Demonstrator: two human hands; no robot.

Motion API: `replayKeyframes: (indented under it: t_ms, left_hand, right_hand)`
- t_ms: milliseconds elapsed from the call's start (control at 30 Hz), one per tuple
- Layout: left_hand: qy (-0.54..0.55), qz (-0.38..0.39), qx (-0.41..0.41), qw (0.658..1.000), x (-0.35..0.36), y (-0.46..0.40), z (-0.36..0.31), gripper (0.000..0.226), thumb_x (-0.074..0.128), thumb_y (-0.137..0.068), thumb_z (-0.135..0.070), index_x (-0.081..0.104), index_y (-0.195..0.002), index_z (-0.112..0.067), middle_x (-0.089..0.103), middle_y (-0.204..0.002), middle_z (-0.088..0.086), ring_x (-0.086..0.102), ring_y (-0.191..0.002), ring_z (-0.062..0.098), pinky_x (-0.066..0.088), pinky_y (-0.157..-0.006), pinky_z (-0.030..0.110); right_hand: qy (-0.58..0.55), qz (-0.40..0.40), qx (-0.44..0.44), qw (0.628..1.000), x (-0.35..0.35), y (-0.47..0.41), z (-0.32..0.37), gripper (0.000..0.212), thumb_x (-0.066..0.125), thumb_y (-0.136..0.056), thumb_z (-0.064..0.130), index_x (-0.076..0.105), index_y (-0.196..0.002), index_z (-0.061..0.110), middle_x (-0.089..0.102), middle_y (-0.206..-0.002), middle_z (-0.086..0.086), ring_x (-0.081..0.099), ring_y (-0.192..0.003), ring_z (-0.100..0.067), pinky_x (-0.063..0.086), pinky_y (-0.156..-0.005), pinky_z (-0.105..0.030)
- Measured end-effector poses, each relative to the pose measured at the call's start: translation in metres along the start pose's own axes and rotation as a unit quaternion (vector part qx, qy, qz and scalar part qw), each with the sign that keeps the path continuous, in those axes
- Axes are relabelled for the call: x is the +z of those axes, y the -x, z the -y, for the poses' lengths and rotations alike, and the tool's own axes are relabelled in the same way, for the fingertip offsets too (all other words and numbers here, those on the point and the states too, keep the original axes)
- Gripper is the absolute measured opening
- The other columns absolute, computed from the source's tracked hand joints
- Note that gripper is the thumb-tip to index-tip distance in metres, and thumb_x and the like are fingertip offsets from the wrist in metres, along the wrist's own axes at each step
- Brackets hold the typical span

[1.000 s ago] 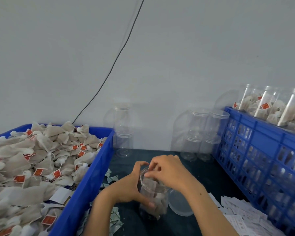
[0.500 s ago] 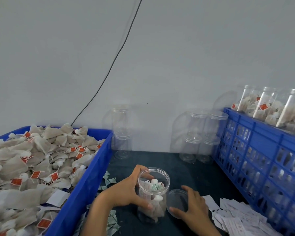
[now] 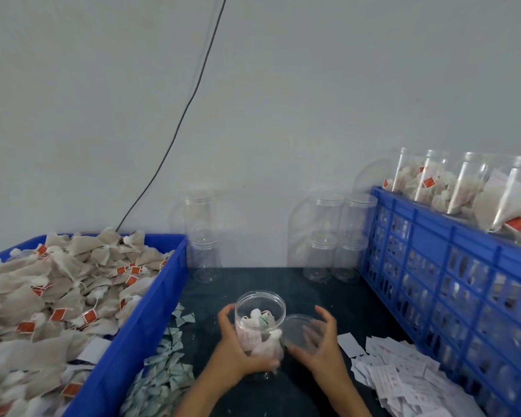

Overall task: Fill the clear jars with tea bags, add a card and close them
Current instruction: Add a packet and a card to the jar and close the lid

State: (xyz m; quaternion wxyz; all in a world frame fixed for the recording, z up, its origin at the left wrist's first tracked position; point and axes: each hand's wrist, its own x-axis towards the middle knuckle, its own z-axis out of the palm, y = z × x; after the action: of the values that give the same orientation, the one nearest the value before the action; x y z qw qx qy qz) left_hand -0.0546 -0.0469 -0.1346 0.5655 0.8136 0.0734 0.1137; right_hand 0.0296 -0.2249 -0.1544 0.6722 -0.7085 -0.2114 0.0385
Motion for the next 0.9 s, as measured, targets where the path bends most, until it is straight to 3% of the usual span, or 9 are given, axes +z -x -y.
replayKeyframes:
  t_ms: [167,267,433,500,567,667,767,833,900]
  left_hand:
    - [-0.019,-0.034,0.003,0.999,0.015,0.013,0.023,0.098,0.093,-0.048,-0.026,0.019,-0.111,-0.032,0.049,-0.119,-0.023,0.053,-0.097,-0.017,0.044,-0.081,0.007]
    - [0.004,-0.071,0.02,0.997,0.016,0.019,0.021,0.097,0.09,-0.037,-0.04,0.025,-0.11,-0.035,0.056,-0.119,-0.015,0.061,-0.097,-0.009,0.049,-0.083,0.014]
    - [0.129,-0.141,0.033,0.981,0.007,0.022,0.016,0.091,0.091,-0.042,-0.022,0.032,-0.111,-0.033,0.056,-0.117,0.007,0.065,-0.1,0.02,0.054,-0.079,0.025]
    - [0.208,-0.148,0.03,0.966,0.004,0.022,0.012,0.084,0.089,-0.056,-0.001,0.036,-0.114,-0.031,0.056,-0.119,0.011,0.064,-0.1,0.026,0.055,-0.079,0.034]
    - [0.294,-0.145,0.014,0.945,0.002,0.023,0.008,0.077,0.082,-0.063,0.003,0.041,-0.119,-0.029,0.055,-0.124,0.011,0.06,-0.107,0.031,0.054,-0.087,0.045]
    - [0.439,-0.105,-0.022,0.892,-0.003,0.027,0.001,0.068,0.077,-0.063,-0.004,0.051,-0.12,-0.031,0.056,-0.125,0.012,0.06,-0.108,0.033,0.055,-0.083,0.044]
    - [0.501,-0.078,-0.044,0.861,-0.006,0.029,-0.001,0.067,0.078,-0.065,-0.012,0.053,-0.124,-0.029,0.056,-0.129,0.015,0.06,-0.111,0.036,0.056,-0.083,0.048]
    - [0.526,-0.06,-0.053,0.847,-0.007,0.031,-0.002,0.06,0.069,-0.077,-0.013,0.05,-0.132,-0.028,0.053,-0.132,0.017,0.058,-0.115,0.039,0.055,-0.084,0.053]
    - [0.532,-0.045,-0.046,0.845,-0.009,0.032,-0.004,0.065,0.076,-0.077,-0.019,0.049,-0.135,-0.025,0.056,-0.133,0.017,0.061,-0.114,0.039,0.057,-0.08,0.051]
  right_hand:
    - [-0.063,-0.018,-0.014,0.998,0.0,-0.001,0.002,0.102,0.087,-0.061,-0.001,0.028,-0.139,0.029,0.041,-0.129,-0.002,0.048,-0.126,-0.021,0.041,-0.097,-0.02]
    - [-0.062,-0.012,-0.025,0.998,0.002,0.003,0.006,0.111,0.09,-0.054,0.01,0.024,-0.143,0.029,0.037,-0.136,-0.007,0.046,-0.129,-0.02,0.038,-0.103,-0.025]
    - [-0.069,0.039,-0.015,0.997,-0.002,0.005,0.012,0.118,0.096,-0.048,0.028,0.022,-0.139,0.043,0.046,-0.125,0.0,0.053,-0.117,-0.004,0.044,-0.088,-0.015]
    - [-0.066,0.053,-0.011,0.996,0.0,0.006,0.014,0.117,0.091,-0.046,0.036,0.021,-0.139,0.047,0.047,-0.127,-0.003,0.054,-0.116,-0.004,0.044,-0.091,-0.018]
    - [-0.054,0.065,-0.012,0.996,0.002,0.008,0.016,0.114,0.089,-0.047,0.041,0.019,-0.137,0.051,0.048,-0.127,-0.002,0.052,-0.118,-0.002,0.042,-0.092,-0.02]
    - [-0.039,0.073,-0.021,0.996,0.003,0.01,0.018,0.109,0.09,-0.058,0.03,0.018,-0.135,0.055,0.047,-0.127,0.001,0.05,-0.115,0.004,0.041,-0.087,-0.016]
    - [-0.029,0.058,-0.033,0.997,0.002,0.01,0.019,0.107,0.089,-0.064,0.015,0.018,-0.135,0.054,0.047,-0.126,0.001,0.052,-0.11,0.008,0.041,-0.084,-0.013]
    - [-0.029,0.042,-0.038,0.998,0.002,0.011,0.021,0.111,0.089,-0.063,0.013,0.016,-0.137,0.052,0.049,-0.124,0.0,0.055,-0.109,0.002,0.043,-0.082,-0.015]
    - [-0.056,0.025,-0.03,0.998,0.002,0.011,0.024,0.114,0.088,-0.059,0.016,0.015,-0.14,0.051,0.053,-0.123,-0.002,0.061,-0.105,-0.006,0.047,-0.08,-0.019]
